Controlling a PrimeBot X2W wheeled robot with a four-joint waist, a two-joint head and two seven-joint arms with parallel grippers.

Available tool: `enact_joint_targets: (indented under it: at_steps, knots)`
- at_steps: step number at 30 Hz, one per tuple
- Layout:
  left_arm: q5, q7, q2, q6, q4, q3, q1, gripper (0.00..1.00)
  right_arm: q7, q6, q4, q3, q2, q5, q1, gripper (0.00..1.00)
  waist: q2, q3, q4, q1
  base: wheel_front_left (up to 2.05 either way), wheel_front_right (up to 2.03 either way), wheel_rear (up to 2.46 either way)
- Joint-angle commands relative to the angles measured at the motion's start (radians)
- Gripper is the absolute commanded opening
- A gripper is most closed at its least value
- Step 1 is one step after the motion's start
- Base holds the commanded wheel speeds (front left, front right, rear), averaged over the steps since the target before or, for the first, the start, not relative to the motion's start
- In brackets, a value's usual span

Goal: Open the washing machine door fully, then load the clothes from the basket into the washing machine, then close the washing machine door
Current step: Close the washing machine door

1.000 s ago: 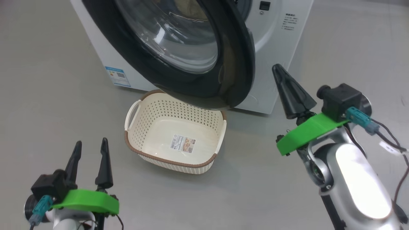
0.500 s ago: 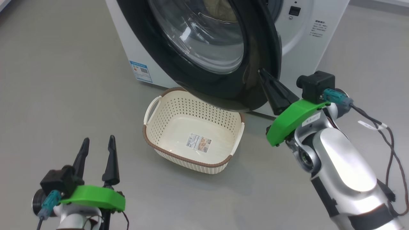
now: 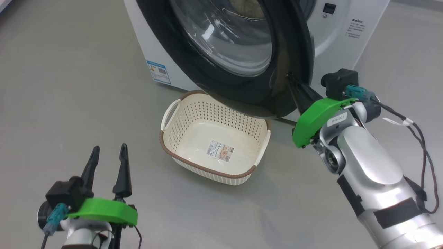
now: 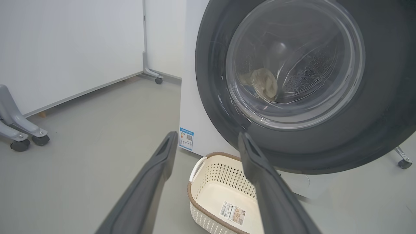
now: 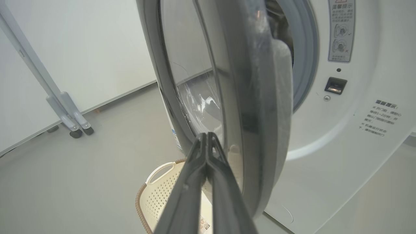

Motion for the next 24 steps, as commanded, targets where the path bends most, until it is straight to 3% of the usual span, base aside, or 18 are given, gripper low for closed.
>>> enact_joint_targets:
  at_steps: [1,9,24]
  knots:
    - [0.012,-0.014,0.014,-0.003,-0.030,0.047,-0.050,1.00,-0.017,0.004,-0.008,0.016,0.006,0.004,-0.054,0.00,0.0000,0.002,0.002,-0.0001,0.00,0.00,0.00]
    - [0.034,-0.014,-0.006,-0.021,-0.032,0.063,-0.050,1.00,-0.069,0.004,0.115,0.031,0.006,0.022,-0.104,0.00,0.0000,0.002,0.014,-0.0001,0.00,0.00,0.00]
    - [0.054,-0.014,-0.030,-0.046,-0.039,0.086,-0.051,1.00,-0.112,0.004,0.212,-0.003,0.006,0.012,-0.187,0.00,0.0000,0.025,0.017,-0.0001,0.00,0.00,0.00]
